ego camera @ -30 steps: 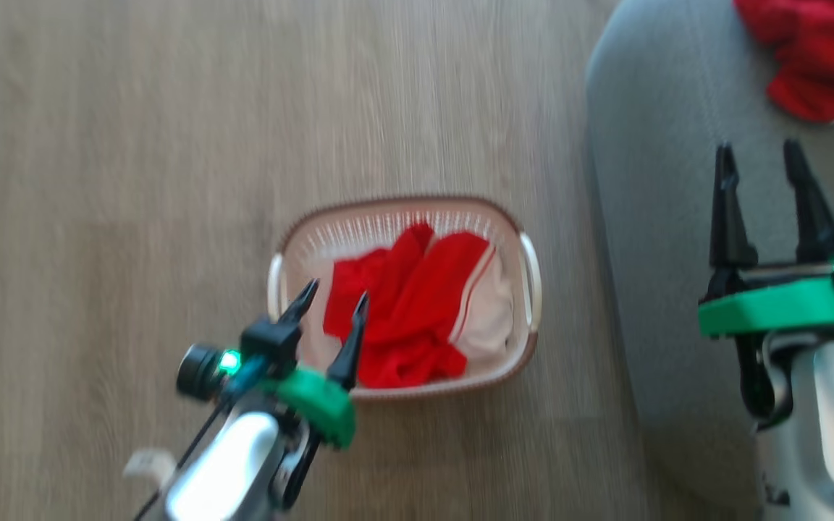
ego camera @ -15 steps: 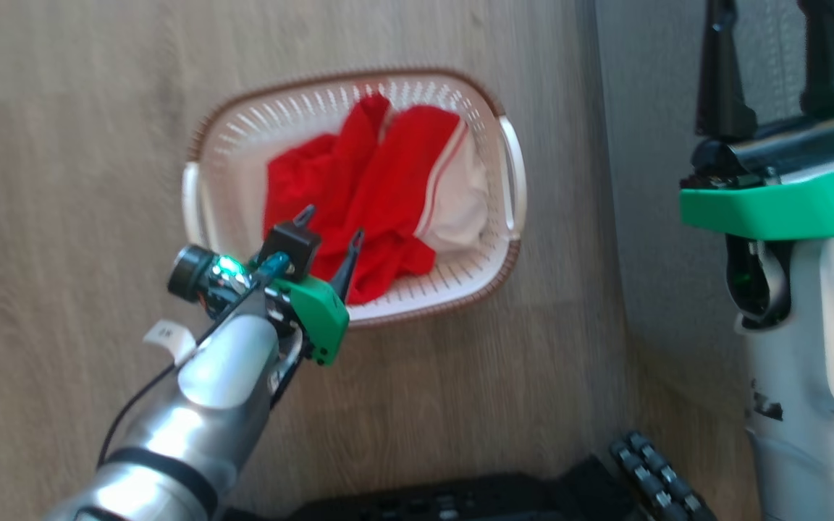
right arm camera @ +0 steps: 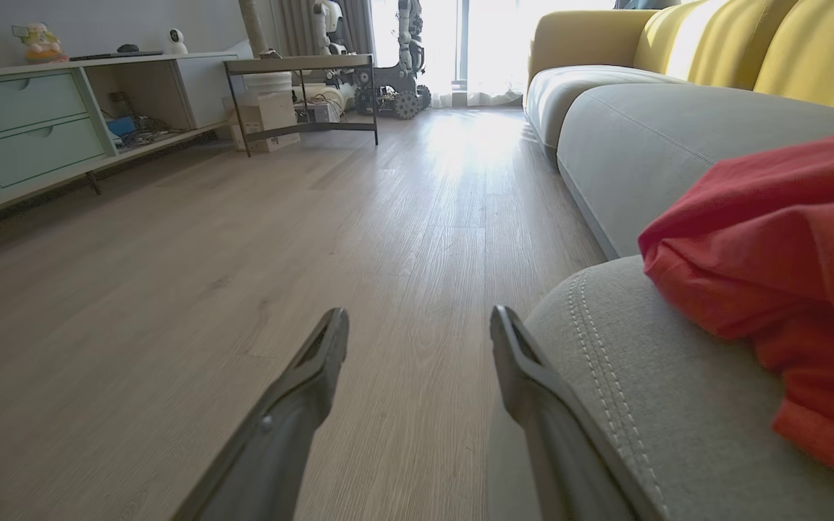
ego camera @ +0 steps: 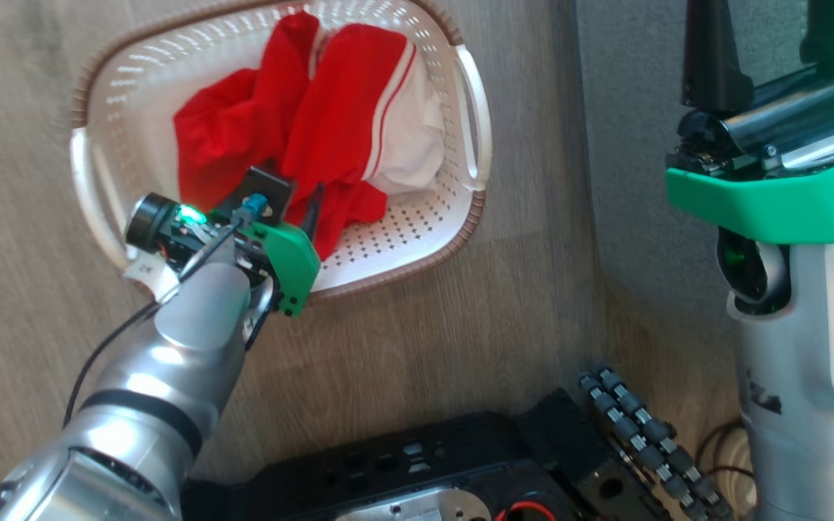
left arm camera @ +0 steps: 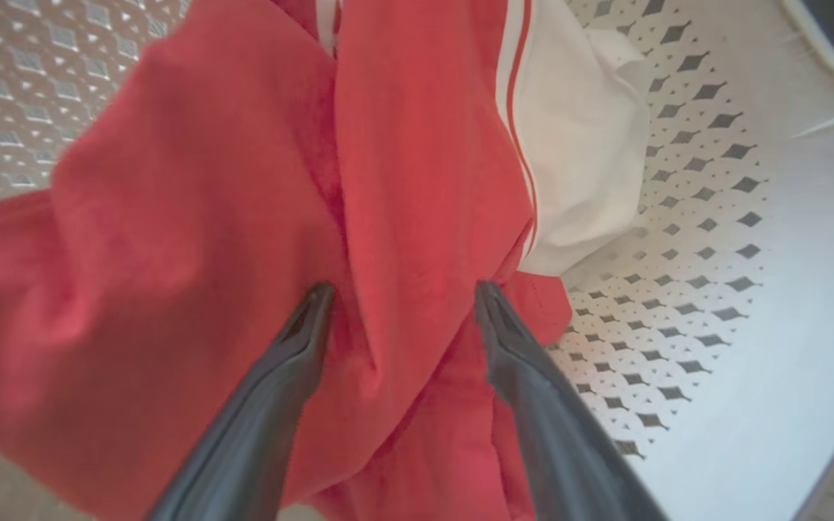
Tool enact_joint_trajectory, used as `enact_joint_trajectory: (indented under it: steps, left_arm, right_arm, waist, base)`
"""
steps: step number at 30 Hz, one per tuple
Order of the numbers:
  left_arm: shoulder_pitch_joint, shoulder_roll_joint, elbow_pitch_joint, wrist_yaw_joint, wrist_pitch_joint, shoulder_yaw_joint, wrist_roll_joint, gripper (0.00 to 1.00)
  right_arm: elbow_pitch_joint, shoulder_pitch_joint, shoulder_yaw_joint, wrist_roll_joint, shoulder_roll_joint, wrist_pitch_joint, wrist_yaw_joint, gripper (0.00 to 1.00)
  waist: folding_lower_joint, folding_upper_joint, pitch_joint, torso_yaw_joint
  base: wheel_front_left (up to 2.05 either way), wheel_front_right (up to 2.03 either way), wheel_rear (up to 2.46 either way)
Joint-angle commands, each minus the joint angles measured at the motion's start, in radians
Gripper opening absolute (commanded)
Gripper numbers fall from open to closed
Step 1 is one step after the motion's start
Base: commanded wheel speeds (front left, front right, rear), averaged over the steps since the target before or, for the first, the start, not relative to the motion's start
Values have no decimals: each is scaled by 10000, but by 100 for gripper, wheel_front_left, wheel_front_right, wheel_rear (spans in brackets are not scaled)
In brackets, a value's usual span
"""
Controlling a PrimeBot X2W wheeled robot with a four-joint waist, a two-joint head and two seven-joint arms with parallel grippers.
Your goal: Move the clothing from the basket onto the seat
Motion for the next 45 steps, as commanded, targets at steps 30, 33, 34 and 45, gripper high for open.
enact_joint_trajectory:
  steps: [30, 33, 34, 45]
  left_arm:
    - [676, 81, -1563, -125, -995, -132, -1032, 0]
    - [895, 81, -2267, -71, -1003, -74, -1046, 0]
    - [999, 81, -2507, -73, -1003, -3, -1080, 0]
    - [2344, 141, -4322, -116, -1006, 675, -1210, 0]
  right_arm:
    - [846, 667, 353, 252, 30, -60, -4, 100]
    - [1220, 942, 321, 227, 30, -60, -4, 100]
    - [1339, 1054, 306, 219, 30, -60, -4, 100]
    - [2717, 2687, 125, 37, 30, -61, -4, 100]
  waist:
    - [-2, 1, -2094, 281]
    - [-2, 1, -2832, 486]
    - [-2, 1, -3097, 551]
    - [-2, 1, -6311, 1155]
  base:
    - [0, 0, 0]
    - [0, 0, 0]
    - [0, 0, 0]
    - [0, 0, 0]
